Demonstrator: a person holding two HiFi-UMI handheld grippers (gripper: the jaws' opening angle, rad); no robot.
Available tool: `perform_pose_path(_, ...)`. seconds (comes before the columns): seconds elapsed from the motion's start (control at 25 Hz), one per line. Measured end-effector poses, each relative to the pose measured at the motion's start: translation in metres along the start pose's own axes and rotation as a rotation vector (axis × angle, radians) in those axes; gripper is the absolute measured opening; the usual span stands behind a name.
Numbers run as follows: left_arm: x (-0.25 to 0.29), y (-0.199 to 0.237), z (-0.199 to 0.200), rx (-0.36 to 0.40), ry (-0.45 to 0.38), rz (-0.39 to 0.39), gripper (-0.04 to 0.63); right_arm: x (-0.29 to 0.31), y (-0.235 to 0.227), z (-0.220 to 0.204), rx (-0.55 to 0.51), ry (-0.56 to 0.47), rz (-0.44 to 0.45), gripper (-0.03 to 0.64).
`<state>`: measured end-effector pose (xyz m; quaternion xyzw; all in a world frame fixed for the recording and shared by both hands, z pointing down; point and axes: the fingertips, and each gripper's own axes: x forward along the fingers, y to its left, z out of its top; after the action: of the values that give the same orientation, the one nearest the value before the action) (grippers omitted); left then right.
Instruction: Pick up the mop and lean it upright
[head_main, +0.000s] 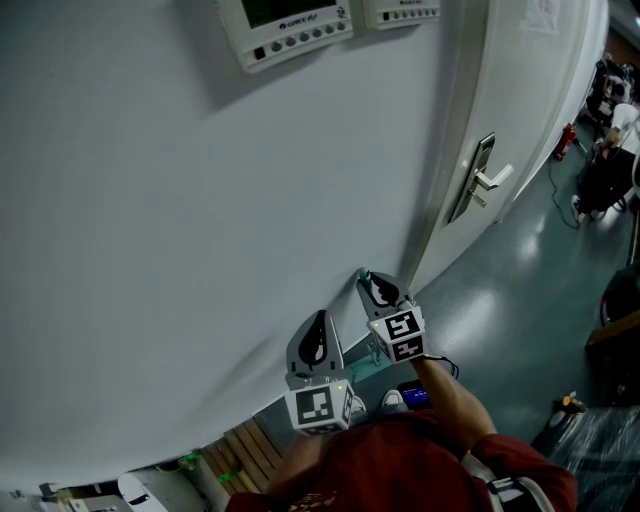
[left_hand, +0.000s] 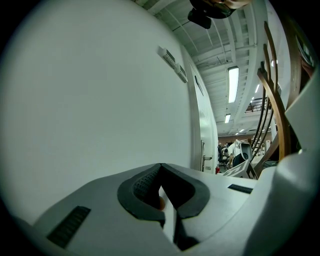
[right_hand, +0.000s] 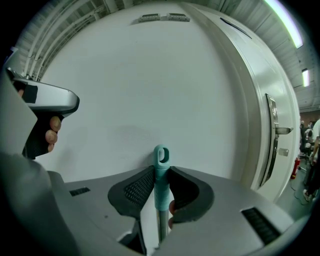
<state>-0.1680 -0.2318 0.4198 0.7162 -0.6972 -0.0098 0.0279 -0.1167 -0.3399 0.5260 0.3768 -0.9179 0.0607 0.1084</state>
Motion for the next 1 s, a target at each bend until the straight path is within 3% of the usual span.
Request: perform_pose_path(1.0,0.006,-0.002,-0.006,-0.003,-0.023,-0.005,0.012,-0.084,0.025,-0.011,-0.014,-0.067,-0.051,0.107)
